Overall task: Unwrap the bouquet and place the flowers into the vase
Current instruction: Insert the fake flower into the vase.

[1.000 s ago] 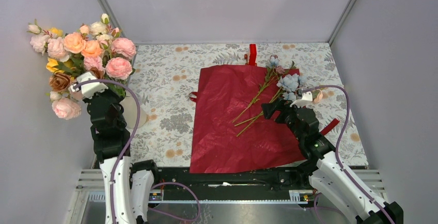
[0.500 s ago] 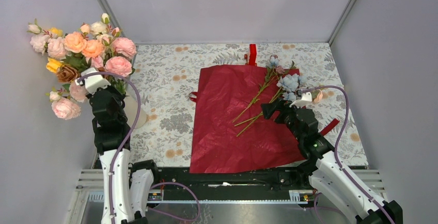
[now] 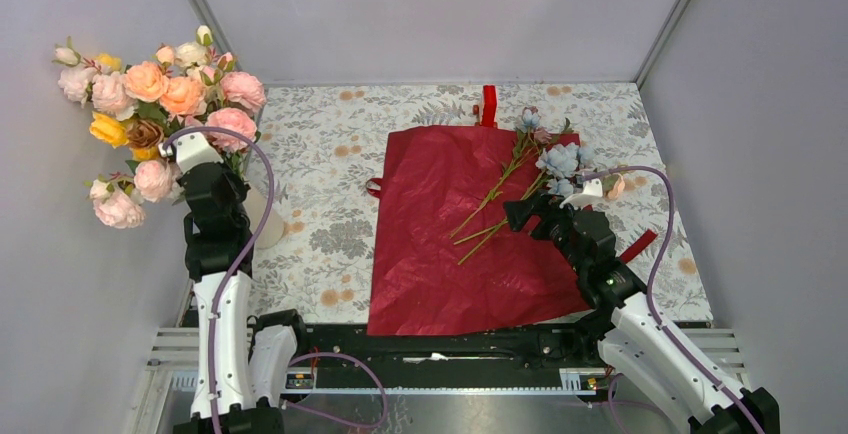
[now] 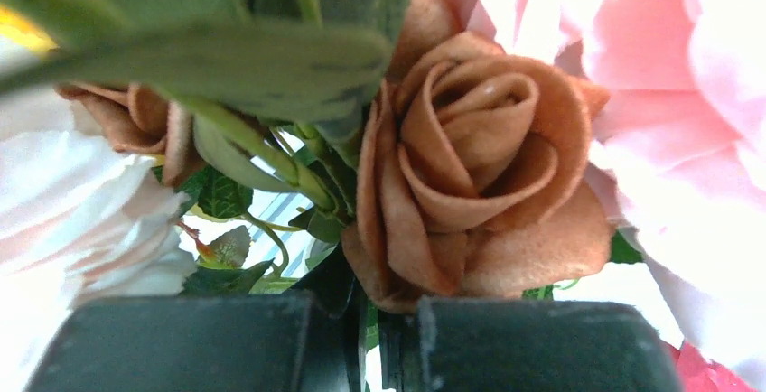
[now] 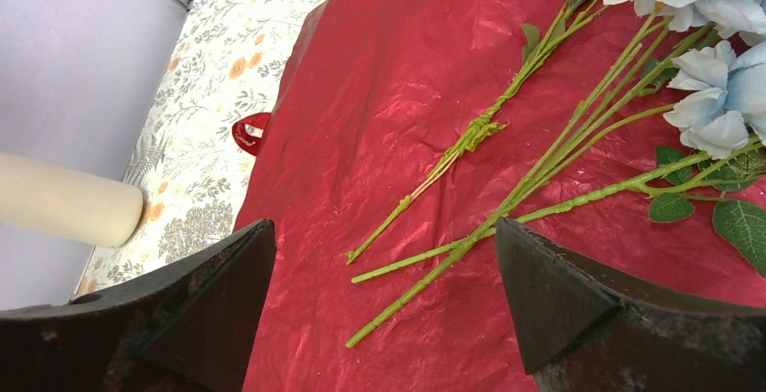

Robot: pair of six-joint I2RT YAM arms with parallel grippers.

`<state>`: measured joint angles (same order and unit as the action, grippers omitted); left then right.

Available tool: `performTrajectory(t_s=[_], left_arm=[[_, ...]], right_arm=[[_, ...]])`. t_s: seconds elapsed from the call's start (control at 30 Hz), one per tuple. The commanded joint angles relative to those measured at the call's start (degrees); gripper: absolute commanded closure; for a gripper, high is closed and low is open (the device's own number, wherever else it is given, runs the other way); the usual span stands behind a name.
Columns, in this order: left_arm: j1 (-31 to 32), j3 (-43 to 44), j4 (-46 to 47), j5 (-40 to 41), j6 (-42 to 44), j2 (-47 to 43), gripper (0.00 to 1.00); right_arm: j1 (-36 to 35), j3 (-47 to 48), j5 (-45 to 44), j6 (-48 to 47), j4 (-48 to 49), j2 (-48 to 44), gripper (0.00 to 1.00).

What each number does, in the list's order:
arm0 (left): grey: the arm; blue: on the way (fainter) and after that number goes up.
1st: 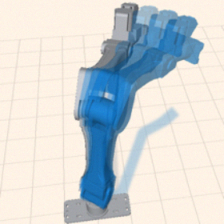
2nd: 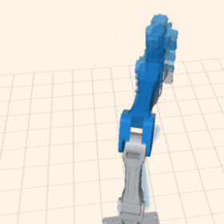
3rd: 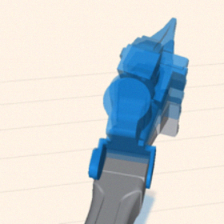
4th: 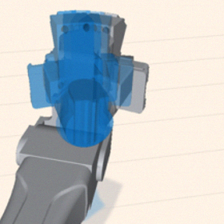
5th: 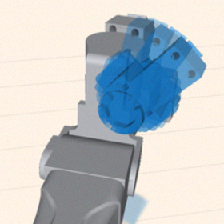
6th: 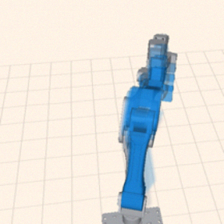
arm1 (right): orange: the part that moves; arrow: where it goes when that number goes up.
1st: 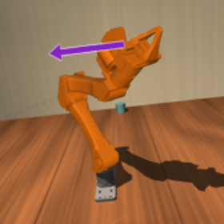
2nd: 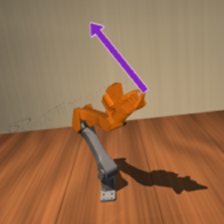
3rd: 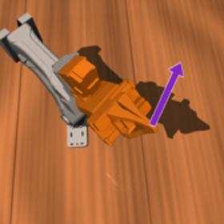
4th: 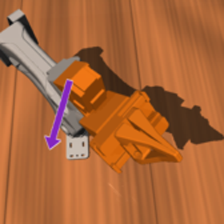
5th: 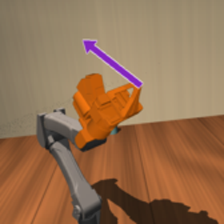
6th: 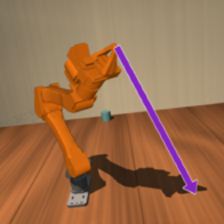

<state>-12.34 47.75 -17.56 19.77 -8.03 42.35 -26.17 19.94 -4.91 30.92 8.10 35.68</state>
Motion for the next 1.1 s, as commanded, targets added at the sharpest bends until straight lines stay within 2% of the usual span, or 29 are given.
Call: performTrajectory(t_s=[0.0, 0.23, 0.7, 0.8, 0.87, 1.07], left_arm=[[-0.2, 1.5, -1.0, -0.4, -0.5, -1.8, 0.98], [-0.2, 2.2, -2.3, -0.5, -1.2, -3.6, 0.70], [-0.2, 2.2, -6.9, -2.6, -4.3, -7.5, 0.25], [-0.1, 2.0, -7.8, -3.0, -4.6, -8.5, 0.12], [-0.1, 2.2, -9.2, -4.0, -5.1, -8.8, 0.08], [-0.1, 0.5, -11.2, -5.8, -6.8, -10.7, 0.05]], right_arm=[[0.3, -0.4, 0.4, 0.1, 2.4, -0.5, 0.03], [0.4, 0.0, 0.3, -0.2, 1.8, -0.6, 0.03], [0.3, 0.5, 0.2, -0.5, 0.6, -1.5, 0.03], [0.5, 0.5, -0.1, -0.7, 0.0, -2.0, 0.03], [0.3, 0.7, -0.1, -1.0, -0.5, -2.3, 0.03], [0.3, 1.1, -0.2, -1.6, -1.6, -2.8, 0.03]])
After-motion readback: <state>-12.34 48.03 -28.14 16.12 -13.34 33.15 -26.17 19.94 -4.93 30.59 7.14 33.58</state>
